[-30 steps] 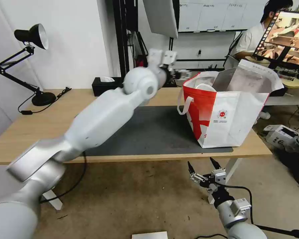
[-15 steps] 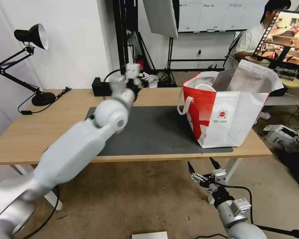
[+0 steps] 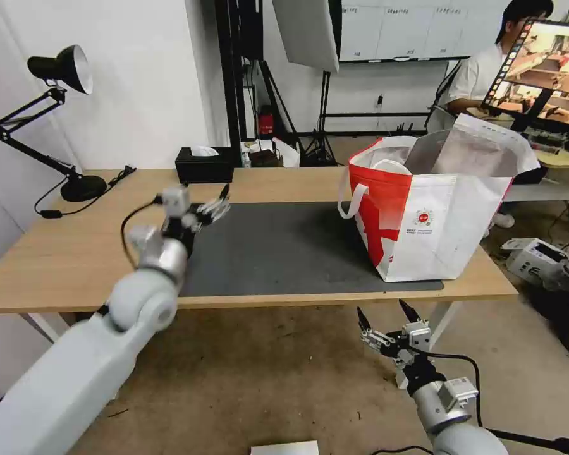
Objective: Pick up the trash from the table and place it into the takeout bag.
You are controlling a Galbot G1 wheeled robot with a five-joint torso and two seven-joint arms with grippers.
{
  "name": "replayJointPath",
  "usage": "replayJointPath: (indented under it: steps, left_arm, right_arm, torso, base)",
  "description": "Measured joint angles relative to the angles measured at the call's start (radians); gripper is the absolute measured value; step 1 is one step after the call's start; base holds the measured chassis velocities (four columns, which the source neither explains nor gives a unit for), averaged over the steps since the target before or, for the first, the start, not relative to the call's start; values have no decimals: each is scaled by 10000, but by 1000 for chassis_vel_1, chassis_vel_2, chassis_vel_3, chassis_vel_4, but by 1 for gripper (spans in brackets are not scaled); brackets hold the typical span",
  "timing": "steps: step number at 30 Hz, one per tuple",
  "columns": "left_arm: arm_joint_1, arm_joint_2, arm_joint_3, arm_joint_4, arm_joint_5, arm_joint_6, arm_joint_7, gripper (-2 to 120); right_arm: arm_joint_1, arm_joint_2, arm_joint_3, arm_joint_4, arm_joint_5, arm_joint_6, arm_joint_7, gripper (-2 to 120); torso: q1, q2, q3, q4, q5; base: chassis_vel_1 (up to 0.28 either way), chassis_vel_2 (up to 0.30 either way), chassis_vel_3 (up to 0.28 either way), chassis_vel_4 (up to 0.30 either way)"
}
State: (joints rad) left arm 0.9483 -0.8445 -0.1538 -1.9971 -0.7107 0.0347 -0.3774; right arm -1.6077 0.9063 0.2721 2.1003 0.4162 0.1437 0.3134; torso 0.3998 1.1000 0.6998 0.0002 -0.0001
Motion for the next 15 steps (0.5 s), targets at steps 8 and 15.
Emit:
replayJointPath:
  steps: [8, 15]
  left_arm:
    - [2933, -727, -1873, -730, 1321, -544, 143, 100]
    - [5549, -1627, -3377, -1275, 2498, -1465, 951, 100]
  right_arm:
    - [0, 0, 0, 0, 0, 0, 0, 100]
    - [0, 0, 0, 0, 0, 0, 0, 100]
  torso:
    - [1, 0, 1, -3, -1]
    - [0, 1, 0, -3, 0]
  base:
    - [0, 0, 0, 0]
    - [0, 0, 0, 0]
